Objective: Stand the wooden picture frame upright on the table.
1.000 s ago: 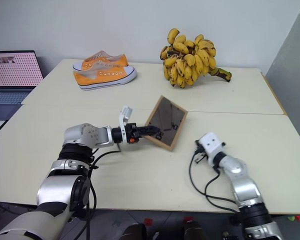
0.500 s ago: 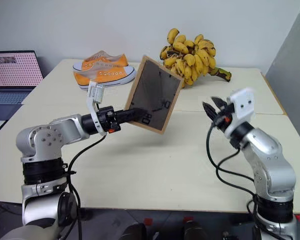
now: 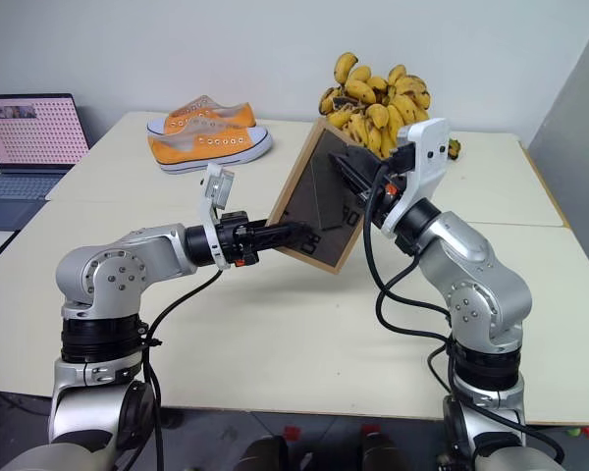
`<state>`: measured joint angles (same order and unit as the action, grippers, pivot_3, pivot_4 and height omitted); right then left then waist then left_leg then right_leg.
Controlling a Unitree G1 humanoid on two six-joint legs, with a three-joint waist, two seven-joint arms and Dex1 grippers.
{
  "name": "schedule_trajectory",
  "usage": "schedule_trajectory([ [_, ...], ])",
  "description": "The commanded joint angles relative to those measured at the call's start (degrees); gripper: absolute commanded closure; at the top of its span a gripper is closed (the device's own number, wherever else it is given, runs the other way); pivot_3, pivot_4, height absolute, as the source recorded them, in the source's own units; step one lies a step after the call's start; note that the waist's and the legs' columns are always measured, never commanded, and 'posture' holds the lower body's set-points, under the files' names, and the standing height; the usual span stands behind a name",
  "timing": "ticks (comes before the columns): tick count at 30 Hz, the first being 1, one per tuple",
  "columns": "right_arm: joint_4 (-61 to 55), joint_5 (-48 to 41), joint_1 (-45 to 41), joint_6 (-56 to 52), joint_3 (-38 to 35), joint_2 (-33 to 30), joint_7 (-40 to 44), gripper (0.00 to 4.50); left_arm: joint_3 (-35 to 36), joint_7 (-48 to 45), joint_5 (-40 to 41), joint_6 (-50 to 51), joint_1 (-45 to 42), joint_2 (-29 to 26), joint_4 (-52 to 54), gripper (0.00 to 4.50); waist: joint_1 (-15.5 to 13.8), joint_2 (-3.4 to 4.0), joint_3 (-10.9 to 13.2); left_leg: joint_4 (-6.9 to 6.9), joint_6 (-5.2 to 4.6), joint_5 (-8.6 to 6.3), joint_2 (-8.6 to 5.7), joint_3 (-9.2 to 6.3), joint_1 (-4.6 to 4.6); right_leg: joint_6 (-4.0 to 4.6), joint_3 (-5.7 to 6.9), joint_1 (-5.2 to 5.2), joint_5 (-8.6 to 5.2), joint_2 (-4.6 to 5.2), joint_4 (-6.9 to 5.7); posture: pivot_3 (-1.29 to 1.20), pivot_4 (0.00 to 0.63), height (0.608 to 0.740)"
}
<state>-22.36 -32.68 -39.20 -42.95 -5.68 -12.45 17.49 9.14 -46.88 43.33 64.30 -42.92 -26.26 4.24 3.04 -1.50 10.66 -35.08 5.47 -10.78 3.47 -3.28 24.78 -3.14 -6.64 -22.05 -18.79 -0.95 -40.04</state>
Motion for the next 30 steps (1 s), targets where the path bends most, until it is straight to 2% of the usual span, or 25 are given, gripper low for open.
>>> schedule_trajectory([
  [1,0.3,0.3,0.5,2.8,0.3,-0.1,1.0,2.92,1.1,-0.9,2.4,-1.7,-1.9,-0.9,2.5,3.21,0.1,0.0,0.0,0.0,0.0,0.0,0.0,0.0,0.0,0.0,0.0,0.0,0.0,0.0,0.0,0.0,0.15,0.74],
  [9,-2.2,-1.3,1.3,1.5,1.0,1.4,-0.9,2.92,-0.4,-1.5,0.9,-4.1,-2.2,-1.0,-0.2,3.21,0.2,0.0,0.0,0.01,0.0,0.0,0.0,0.0,0.0,0.0,0.01,0.0,0.0,0.0,0.0,0.0,0.15,0.74],
  [16,-6.7,-3.7,1.0,-1.8,-0.2,2.2,-4.5,2.92,-3.4,-3.3,-3.4,-10.0,-4.6,-1.1,-9.2,3.21,0.1,0.0,0.0,0.0,0.0,0.0,0.0,-0.01,0.0,0.0,0.01,-0.01,0.0,0.0,-0.01,0.0,0.15,0.74],
  [23,-9.0,-5.1,2.0,-3.2,-2.6,0.7,-7.2,2.92,-4.0,-4.3,-7.0,-14.8,-8.8,-0.3,-19.8,3.21,0.1,0.0,0.0,0.01,0.0,0.0,-0.01,0.0,0.03,0.0,0.02,-0.04,0.0,-0.01,-0.01,0.0,0.15,0.74],
  [30,-5.9,-0.1,4.4,-0.3,-0.8,-3.5,-5.7,2.92,-3.7,-5.5,-5.8,-13.6,-10.8,0.2,-18.3,3.21,0.1,0.0,0.0,0.02,0.0,0.0,-0.01,-0.01,0.08,0.01,0.02,-0.07,0.0,-0.01,0.02,0.0,0.15,0.74],
])
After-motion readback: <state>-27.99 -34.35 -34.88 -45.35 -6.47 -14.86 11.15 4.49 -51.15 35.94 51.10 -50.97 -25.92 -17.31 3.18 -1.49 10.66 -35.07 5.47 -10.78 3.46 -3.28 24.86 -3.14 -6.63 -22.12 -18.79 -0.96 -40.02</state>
